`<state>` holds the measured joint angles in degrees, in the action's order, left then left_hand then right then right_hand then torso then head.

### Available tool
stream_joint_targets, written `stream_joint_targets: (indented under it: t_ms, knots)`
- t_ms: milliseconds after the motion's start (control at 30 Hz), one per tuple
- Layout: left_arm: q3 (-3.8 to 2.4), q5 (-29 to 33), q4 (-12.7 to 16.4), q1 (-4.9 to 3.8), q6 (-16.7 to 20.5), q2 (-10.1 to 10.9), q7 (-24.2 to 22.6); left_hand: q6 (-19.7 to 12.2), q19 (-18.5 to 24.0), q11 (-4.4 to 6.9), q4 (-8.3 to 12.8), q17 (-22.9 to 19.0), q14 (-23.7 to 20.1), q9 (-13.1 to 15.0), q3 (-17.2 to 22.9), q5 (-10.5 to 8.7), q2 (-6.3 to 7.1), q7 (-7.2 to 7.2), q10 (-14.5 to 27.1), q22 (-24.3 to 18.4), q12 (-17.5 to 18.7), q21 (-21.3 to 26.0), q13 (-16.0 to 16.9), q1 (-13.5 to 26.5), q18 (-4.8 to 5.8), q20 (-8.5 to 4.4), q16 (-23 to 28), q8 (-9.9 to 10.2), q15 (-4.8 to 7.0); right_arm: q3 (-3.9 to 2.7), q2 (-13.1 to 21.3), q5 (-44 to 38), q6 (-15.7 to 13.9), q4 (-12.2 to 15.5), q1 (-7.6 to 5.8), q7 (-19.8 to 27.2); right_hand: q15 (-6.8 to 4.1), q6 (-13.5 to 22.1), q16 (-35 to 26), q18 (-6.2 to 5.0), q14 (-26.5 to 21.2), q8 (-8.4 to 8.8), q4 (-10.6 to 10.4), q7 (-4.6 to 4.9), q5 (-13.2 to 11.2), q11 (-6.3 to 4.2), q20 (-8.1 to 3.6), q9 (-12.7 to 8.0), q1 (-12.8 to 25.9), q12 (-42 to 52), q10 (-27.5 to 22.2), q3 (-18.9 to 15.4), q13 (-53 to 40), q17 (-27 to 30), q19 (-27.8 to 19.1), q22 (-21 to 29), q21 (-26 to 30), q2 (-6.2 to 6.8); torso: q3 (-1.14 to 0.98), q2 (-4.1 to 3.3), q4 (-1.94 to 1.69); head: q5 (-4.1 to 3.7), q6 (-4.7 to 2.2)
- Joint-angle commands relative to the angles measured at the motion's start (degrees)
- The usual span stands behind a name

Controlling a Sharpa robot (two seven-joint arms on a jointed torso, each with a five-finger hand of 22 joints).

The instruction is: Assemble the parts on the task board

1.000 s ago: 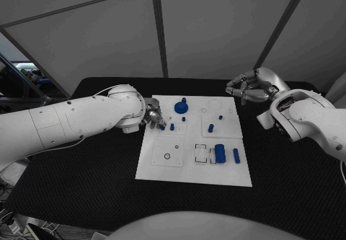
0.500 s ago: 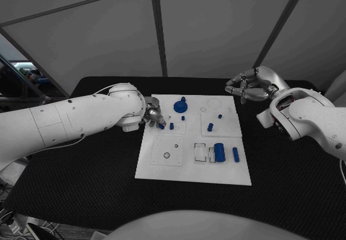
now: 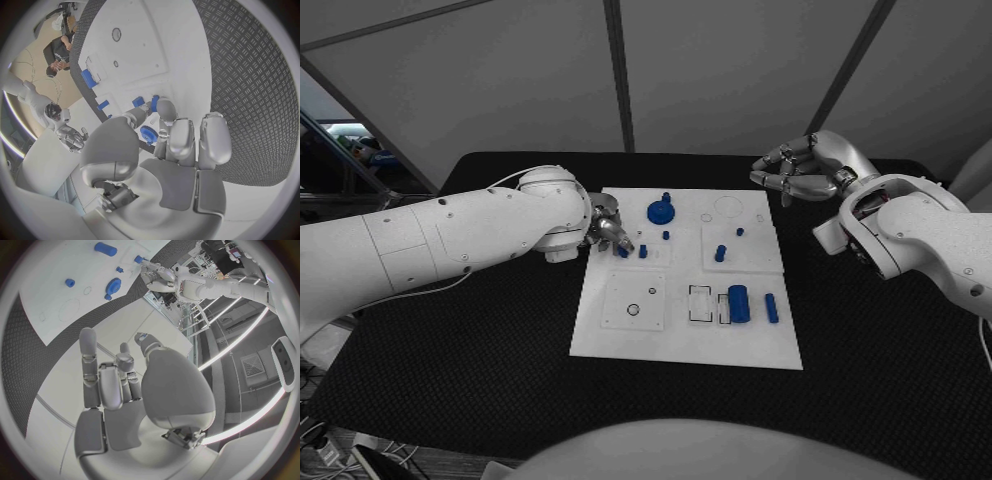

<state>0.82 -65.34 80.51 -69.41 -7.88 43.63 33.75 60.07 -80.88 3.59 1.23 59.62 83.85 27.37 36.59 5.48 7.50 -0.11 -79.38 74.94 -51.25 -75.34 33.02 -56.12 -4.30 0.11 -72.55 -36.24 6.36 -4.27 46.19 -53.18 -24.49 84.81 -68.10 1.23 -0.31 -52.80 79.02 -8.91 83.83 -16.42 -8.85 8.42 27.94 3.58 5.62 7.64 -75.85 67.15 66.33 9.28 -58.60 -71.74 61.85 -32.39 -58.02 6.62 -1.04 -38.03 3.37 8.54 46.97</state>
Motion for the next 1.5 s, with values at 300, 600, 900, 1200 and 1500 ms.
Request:
stream_joint_targets:
  t_ms: [300,600,900,1200,1500]
  knots:
    - [0.45,0.21,-0.10,0.60,-2.97,-0.38,0.86,1.33,-0.98,0.32,-1.98,0.12,0.55,-1.67,-4.04,-0.19,-0.86,-0.10,-1.23,2.60,-1.86,-1.01,2.48,1.14,0.47,-0.04,-0.20,0.29,0.11,-0.04,0.07,-0.10,0.20,0.14,-0.08,0.25,-0.35,0.56,-0.37,-1.06,0.92,-0.31,-0.03,-0.03,0.27,-0.05,-0.06,0.08,-0.29,-0.13,-0.39,0.16,0.05,0.02,-0.11,0.05,0.37,0.08,0.01,0.03,-0.04,-0.07,-0.05]
    - [0.45,0.21,-0.67,0.60,-2.73,-0.46,1.08,2.07,-1.29,0.33,-4.39,0.14,0.57,-2.93,-6.60,-0.14,-1.70,-0.11,-1.52,3.16,-2.50,-1.45,3.47,3.00,0.60,-0.06,-0.22,0.49,0.11,-0.04,0.09,-0.10,0.18,0.14,-0.08,0.25,-0.35,0.56,-0.37,-1.06,0.92,-0.31,-0.03,-0.03,0.27,-0.05,-0.06,0.08,-0.29,-0.13,-0.39,0.16,0.05,0.02,-0.11,0.05,0.37,0.08,-0.01,0.01,0.00,-0.10,-0.09]
    - [0.45,0.20,-1.05,0.60,-2.89,-0.39,1.12,2.70,-1.44,0.27,-6.99,0.15,0.58,-3.97,-10.68,-0.24,-1.10,-0.04,-1.67,3.50,-2.86,-1.63,4.12,5.71,0.66,-0.04,-0.22,0.47,0.07,-0.04,0.09,-0.10,0.23,0.06,-0.08,0.26,-0.35,0.56,-0.37,-1.06,0.92,-0.31,-0.03,-0.03,0.27,-0.05,-0.06,0.08,-0.29,-0.13,-0.39,0.16,0.05,0.02,-0.11,0.05,0.37,0.08,0.02,0.03,-0.06,-0.19,-0.06]
    - [0.40,0.20,-0.39,0.60,-1.18,0.44,0.84,3.06,-1.56,0.40,-10.14,0.19,0.58,-5.21,-18.51,-0.17,-0.43,-0.20,-1.76,3.86,-3.03,-1.73,4.68,7.25,0.71,-0.12,-0.24,0.32,0.19,-0.04,0.08,-0.10,0.27,-0.02,-0.07,0.32,-0.35,0.56,-0.37,-1.06,0.92,-0.31,-0.03,-0.03,0.27,-0.05,-0.06,0.08,-0.29,-0.13,-0.39,0.16,0.05,0.02,-0.11,0.05,0.37,0.08,0.05,0.07,-0.05,-0.23,-0.18]
    - [0.35,0.50,0.00,0.61,1.61,0.93,0.11,3.18,-1.59,0.42,-12.92,0.21,0.58,-6.17,-24.59,-0.12,-1.39,-0.24,-1.81,4.03,-2.97,-1.62,4.92,6.23,0.69,-0.19,-0.24,0.06,0.22,-0.04,0.01,-0.10,0.33,-0.12,-0.06,0.35,-0.35,0.56,-0.37,-1.06,0.92,-0.31,-0.03,-0.03,0.27,-0.05,-0.06,0.08,-0.29,-0.13,-0.39,0.16,0.05,0.02,-0.11,0.05,0.37,0.08,0.04,0.01,-0.06,-0.16,-0.33]
